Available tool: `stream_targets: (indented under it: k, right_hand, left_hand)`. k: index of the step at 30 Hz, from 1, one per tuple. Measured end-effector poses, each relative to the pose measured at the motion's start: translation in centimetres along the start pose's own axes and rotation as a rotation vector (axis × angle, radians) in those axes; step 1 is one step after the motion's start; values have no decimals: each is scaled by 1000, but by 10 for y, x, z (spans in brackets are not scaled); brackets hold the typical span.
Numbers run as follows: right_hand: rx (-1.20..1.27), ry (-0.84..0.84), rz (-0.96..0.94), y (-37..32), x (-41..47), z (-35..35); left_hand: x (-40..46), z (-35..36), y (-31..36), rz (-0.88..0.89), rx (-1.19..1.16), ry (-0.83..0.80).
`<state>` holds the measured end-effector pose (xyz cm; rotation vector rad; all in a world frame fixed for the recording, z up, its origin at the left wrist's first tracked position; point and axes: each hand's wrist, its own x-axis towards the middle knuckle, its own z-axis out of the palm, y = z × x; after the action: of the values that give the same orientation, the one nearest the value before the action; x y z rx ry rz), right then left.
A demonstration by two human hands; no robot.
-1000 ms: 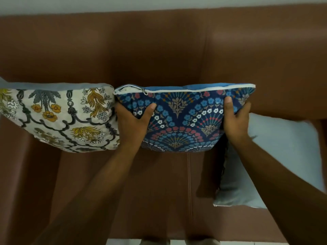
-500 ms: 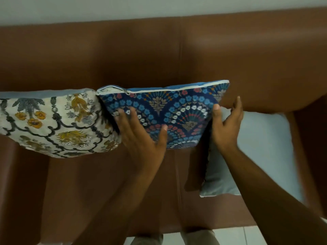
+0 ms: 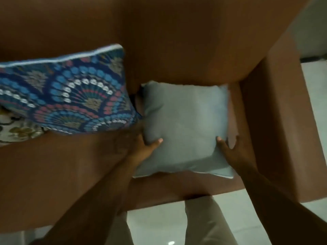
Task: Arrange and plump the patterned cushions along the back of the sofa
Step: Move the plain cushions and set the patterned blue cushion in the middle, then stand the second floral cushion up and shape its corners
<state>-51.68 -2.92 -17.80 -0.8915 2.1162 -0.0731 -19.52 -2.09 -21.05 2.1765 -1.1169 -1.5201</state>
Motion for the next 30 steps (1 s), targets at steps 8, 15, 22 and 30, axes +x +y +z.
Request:
stream_targets:
  k: [8, 15, 22, 30]
  right_hand:
    - [244, -240, 73, 29, 45, -19]
    - [133, -141, -103, -28, 40, -149]
    - [661, -48, -191, -102, 51, -258]
    - [325, 218, -707, -146, 83, -215]
  left_hand:
    - [-25, 55, 48, -204, -188, 67]
    - [-67, 41, 128, -168, -178, -6]
    - [-54, -11, 249, 47, -279, 71]
    - [8, -19, 301, 393, 548, 574]
